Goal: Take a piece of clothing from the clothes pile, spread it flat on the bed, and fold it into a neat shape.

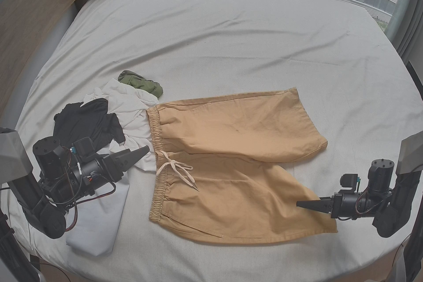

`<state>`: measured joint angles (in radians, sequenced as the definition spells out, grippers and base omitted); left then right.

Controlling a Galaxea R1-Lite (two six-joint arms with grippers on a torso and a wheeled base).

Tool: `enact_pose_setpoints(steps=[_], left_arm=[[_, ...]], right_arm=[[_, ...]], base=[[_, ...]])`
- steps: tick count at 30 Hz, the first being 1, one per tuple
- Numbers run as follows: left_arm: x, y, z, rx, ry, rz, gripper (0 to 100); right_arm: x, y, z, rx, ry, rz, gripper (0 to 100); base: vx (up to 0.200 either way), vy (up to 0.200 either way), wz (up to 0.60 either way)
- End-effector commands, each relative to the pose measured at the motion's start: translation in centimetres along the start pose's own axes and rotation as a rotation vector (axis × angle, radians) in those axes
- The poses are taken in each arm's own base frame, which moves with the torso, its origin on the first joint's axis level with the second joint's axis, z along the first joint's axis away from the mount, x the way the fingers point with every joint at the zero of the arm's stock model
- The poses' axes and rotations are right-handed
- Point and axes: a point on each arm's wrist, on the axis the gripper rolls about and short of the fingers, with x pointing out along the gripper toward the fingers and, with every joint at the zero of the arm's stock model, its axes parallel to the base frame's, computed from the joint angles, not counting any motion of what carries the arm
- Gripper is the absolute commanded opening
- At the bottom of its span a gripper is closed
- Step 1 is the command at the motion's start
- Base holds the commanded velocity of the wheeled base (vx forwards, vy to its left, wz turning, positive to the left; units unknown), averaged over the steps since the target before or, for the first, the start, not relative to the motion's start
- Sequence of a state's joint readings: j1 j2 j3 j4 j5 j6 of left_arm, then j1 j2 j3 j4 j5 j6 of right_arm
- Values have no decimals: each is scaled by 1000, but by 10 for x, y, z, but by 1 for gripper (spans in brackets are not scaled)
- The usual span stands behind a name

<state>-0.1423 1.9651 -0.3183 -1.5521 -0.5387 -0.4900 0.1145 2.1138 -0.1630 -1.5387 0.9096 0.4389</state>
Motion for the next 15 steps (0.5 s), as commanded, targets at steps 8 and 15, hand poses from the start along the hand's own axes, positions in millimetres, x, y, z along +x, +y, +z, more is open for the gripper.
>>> enact_pose_setpoints(steps=[8, 15], left_arm=[[1, 2, -1, -2, 3, 3, 100], [1, 2, -1, -2, 3, 3, 100]], right_arm=[[0, 24, 19, -29, -50, 63, 100], [4, 32, 16, -28, -32, 90, 100]], base=[[0, 0, 0], [0, 0, 0]])
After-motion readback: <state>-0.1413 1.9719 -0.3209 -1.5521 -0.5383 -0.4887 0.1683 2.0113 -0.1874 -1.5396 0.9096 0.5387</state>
